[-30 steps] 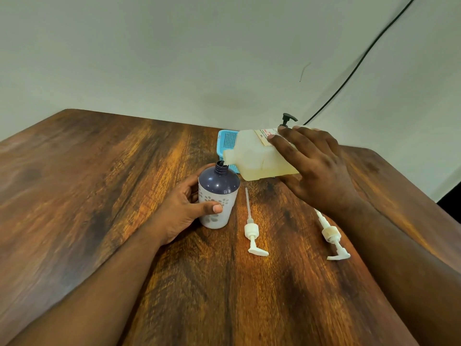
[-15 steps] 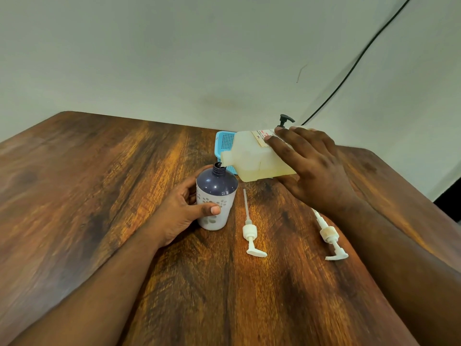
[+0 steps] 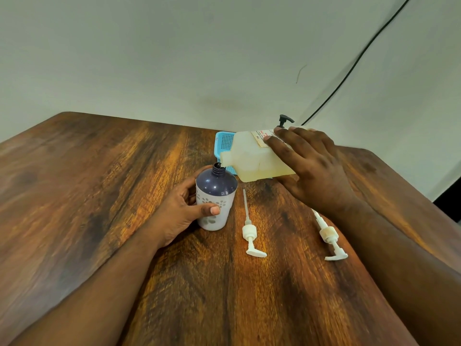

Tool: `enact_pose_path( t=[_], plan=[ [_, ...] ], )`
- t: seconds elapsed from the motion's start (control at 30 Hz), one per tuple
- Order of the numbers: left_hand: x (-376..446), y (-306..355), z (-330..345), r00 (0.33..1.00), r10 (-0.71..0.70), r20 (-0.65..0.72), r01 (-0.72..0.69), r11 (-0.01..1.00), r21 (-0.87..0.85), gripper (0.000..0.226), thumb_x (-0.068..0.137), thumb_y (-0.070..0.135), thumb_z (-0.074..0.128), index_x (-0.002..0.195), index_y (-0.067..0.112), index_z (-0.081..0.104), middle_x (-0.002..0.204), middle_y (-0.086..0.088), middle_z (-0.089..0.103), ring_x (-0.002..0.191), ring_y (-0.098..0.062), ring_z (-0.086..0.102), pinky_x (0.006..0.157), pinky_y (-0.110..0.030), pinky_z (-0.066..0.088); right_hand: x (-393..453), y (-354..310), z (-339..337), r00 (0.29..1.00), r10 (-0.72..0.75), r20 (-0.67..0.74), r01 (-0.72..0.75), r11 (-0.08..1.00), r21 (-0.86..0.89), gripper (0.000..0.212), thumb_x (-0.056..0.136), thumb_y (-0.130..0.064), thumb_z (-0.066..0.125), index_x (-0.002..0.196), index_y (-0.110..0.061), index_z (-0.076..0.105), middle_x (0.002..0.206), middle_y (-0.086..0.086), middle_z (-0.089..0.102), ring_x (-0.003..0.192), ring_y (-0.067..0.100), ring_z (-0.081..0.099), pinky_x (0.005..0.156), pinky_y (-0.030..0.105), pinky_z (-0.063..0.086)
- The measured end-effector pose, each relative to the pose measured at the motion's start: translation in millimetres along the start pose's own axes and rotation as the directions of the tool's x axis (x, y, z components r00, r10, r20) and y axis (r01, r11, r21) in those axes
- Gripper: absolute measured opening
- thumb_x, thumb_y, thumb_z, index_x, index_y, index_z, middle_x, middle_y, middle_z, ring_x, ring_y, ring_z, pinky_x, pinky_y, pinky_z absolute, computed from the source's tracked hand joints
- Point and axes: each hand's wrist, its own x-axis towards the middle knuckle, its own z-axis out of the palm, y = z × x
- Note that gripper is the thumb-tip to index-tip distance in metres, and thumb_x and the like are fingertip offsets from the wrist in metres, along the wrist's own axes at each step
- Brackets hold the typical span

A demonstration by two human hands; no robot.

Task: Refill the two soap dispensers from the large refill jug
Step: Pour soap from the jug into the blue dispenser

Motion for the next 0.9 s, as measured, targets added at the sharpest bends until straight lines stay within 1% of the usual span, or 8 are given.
enact_pose_path(
  t=[0.27,0.47,0.6,0.7,0.77,0.83,0.9],
  plan=[
    [-0.6,-0.2,-0.9,1.000,0.002,0.004,-0.002,1.000,-0.001,0.107,0.047,0.034,0.097,0.142,0.027,0.049,0.133,0.001,0.064,0.121,-0.014,0.062,0.094,-0.027,0.054,0.3,-0.7,-1.6,1.000,0.000,-0.001,0.000,1.000,-0.003,0.077,0.080,-0.037,0.074,0.144,-0.019,0.035,0.145,0.013,0.047,0.131,0.037,0.042,0.106,0.052,0.031],
    [0.5,-1.6,-1.6,1.000,-0.007,0.008,0.007,1.000,-0.009,0.101,0.053,0.020,0.091,0.143,0.026,0.047,0.132,0.001,0.065,0.121,-0.014,0.062,0.091,-0.026,0.055,0.3,-1.6,-2.4,1.000,0.004,0.005,-0.004,1.000,-0.011,0.077,0.079,-0.037,0.074,0.144,-0.018,0.037,0.145,0.014,0.047,0.131,0.037,0.043,0.107,0.052,0.031],
    [0.6,-1.6,-1.9,1.000,-0.007,0.017,0.007,1.000,-0.009,0.106,0.049,0.028,0.096,0.144,0.027,0.047,0.134,0.000,0.064,0.122,-0.015,0.062,0.093,-0.027,0.054,0.0,-2.2,-2.5,1.000,0.008,0.003,-0.008,1.000,-0.013,0.078,0.078,-0.037,0.076,0.144,-0.018,0.037,0.145,0.014,0.047,0.131,0.037,0.043,0.107,0.053,0.031],
    [0.3,-2.0,-1.7,1.000,-0.008,0.010,0.008,1.000,-0.003,0.105,0.050,0.029,0.096,0.143,0.028,0.048,0.134,0.000,0.064,0.122,-0.016,0.061,0.094,-0.028,0.054,-1.3,-2.9,-2.8,1.000,0.020,0.005,-0.020,1.000,-0.009,0.078,0.078,-0.036,0.076,0.144,-0.018,0.037,0.145,0.014,0.047,0.131,0.037,0.043,0.107,0.053,0.030],
    [0.4,-2.9,-1.7,1.000,-0.003,0.005,0.003,1.000,0.012,0.100,0.052,0.025,0.095,0.141,0.030,0.050,0.134,0.001,0.064,0.122,-0.015,0.061,0.096,-0.029,0.054,-2.6,-4.3,-2.9,0.999,0.032,0.008,-0.031,0.999,-0.006,0.078,0.078,-0.035,0.076,0.144,-0.017,0.038,0.145,0.014,0.047,0.131,0.037,0.042,0.107,0.053,0.030],
    [0.2,-2.8,-0.5,1.000,-0.004,-0.010,0.004,1.000,0.012,0.093,0.055,0.016,0.091,0.138,0.031,0.052,0.129,0.004,0.067,0.119,-0.012,0.063,0.091,-0.025,0.055,-3.9,-6.2,-3.2,0.999,0.048,0.009,-0.048,0.999,-0.001,0.077,0.078,-0.034,0.076,0.144,-0.017,0.039,0.145,0.014,0.047,0.131,0.037,0.043,0.107,0.052,0.030],
    [0.0,-2.8,0.8,1.000,0.000,-0.018,0.000,1.000,0.012,0.091,0.058,0.007,0.089,0.138,0.030,0.051,0.126,0.005,0.068,0.117,-0.011,0.064,0.087,-0.022,0.056,-5.3,-8.6,-3.5,0.998,0.068,0.005,-0.068,0.998,0.006,0.075,0.079,-0.035,0.075,0.144,-0.017,0.040,0.144,0.014,0.048,0.131,0.036,0.043,0.107,0.051,0.031]
  ],
)
